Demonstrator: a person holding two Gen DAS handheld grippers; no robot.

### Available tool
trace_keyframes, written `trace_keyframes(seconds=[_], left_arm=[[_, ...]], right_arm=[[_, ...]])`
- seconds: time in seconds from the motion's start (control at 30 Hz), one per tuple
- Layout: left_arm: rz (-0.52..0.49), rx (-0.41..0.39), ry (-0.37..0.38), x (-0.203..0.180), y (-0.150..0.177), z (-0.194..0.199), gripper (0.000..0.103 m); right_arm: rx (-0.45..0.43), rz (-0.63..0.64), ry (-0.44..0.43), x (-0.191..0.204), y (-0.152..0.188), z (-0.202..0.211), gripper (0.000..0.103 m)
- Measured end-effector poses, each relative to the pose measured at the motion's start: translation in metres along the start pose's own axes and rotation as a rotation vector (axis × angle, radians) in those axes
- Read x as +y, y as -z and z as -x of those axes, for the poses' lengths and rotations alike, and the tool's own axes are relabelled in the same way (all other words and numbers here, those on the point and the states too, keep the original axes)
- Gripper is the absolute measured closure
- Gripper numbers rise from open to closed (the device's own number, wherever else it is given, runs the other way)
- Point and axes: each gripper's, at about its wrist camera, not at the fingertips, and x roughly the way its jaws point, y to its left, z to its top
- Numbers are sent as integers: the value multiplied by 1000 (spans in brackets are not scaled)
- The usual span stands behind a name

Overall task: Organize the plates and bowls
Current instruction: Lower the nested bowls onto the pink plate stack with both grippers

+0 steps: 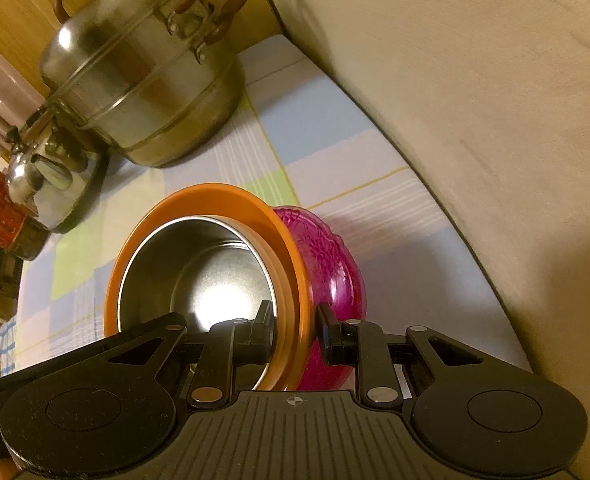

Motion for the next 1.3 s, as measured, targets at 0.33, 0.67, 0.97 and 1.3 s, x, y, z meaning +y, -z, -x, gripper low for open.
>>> trace_keyframes(seconds=[0.33, 0.67, 0.97, 1.3], left_arm=[[13, 23, -12, 5, -2, -16, 81], [19, 23, -24, 5, -3, -19, 80], [11, 11, -17, 5, -3, -18, 80], [-1, -8, -26, 4, 0, -10, 74]], right_arm=[[26, -18, 8, -6, 0, -24, 80], [35, -47, 1, -11, -1, -34, 80], [38, -61, -12, -14, 0, -33, 80], [-7, -60, -37, -15, 5, -26, 68]])
